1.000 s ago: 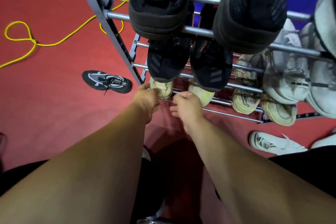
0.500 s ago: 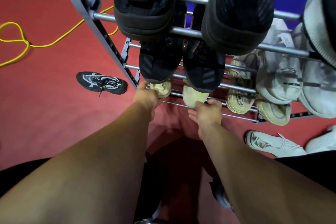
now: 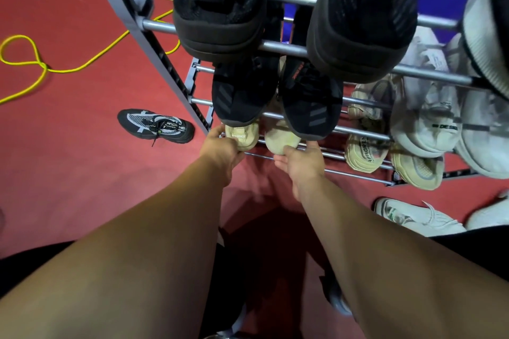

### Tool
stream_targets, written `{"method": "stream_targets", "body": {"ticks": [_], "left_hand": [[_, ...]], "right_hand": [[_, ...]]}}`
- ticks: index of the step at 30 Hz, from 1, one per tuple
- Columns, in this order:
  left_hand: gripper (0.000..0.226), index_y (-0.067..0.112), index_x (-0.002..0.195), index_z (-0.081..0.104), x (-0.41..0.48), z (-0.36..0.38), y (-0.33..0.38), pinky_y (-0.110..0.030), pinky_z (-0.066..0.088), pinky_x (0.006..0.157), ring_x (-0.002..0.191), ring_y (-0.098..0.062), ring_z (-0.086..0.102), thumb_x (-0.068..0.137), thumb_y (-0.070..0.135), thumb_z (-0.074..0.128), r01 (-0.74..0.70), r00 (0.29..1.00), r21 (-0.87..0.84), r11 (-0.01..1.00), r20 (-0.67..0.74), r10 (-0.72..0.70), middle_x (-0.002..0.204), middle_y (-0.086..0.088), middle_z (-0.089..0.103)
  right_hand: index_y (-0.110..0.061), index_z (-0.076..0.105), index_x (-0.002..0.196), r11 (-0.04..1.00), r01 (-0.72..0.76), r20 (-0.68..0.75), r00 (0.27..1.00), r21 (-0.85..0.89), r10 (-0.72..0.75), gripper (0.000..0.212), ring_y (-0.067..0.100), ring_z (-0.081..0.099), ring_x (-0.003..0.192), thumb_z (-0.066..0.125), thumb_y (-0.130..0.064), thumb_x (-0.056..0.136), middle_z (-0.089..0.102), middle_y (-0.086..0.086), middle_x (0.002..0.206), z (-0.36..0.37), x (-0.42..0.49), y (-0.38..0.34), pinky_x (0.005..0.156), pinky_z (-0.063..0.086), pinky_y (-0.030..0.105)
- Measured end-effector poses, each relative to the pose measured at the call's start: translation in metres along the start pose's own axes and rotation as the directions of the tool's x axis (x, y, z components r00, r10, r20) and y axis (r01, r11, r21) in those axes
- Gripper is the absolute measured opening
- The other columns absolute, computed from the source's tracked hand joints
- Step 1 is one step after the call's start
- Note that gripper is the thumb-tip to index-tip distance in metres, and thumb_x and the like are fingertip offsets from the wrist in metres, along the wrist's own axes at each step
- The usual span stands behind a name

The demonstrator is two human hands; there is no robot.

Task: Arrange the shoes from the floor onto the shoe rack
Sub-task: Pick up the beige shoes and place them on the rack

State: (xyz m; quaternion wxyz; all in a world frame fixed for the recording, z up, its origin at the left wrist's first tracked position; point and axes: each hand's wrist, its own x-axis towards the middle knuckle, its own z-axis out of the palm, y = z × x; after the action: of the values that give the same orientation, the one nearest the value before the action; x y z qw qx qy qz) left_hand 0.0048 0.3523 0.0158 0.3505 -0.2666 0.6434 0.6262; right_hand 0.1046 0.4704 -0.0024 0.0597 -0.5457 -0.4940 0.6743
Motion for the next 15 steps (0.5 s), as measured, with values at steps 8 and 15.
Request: {"method": "stream_targets", "body": {"ticks": [8, 15], "left_hand": [[0.039, 0.010, 0.128, 0.056, -0.038, -0.005, 0.005, -0.046, 0.060, 0.088, 0.094, -0.029, 0.062, 0.095, 0.026, 0.068, 0.066, 0.998, 0.566, 0.821, -0.033, -0.058, 0.090, -0.005, 0.055], [0.068, 0.015, 0.151, 0.044, -0.121, -0.006, 0.021, -0.042, 0.049, 0.105, 0.127, -0.036, 0.055, 0.094, 0.046, 0.063, -0.303, 0.951, 0.940, 0.159, 0.309, -0.016, 0.149, -0.015, 0.050]], "right_hand": [[-0.044, 0.042, 0.149, 0.934, -0.031, 0.066, 0.996, -0.355, 0.058, 0.067, 0.019, 0.068, 0.085, 0.063, -0.037, 0.085, 0.072, -0.004, 0.107, -0.026, -0.027, 0.001, 0.092, 0.060, 0.049], [-0.022, 0.045, 0.153, 0.772, 0.043, 0.207, 0.971, -0.635, 0.116, 0.071, 0.019, 0.062, 0.109, 0.073, -0.033, 0.089, 0.064, 0.004, 0.133, -0.082, -0.069, -0.017, 0.095, 0.052, 0.033]]}}
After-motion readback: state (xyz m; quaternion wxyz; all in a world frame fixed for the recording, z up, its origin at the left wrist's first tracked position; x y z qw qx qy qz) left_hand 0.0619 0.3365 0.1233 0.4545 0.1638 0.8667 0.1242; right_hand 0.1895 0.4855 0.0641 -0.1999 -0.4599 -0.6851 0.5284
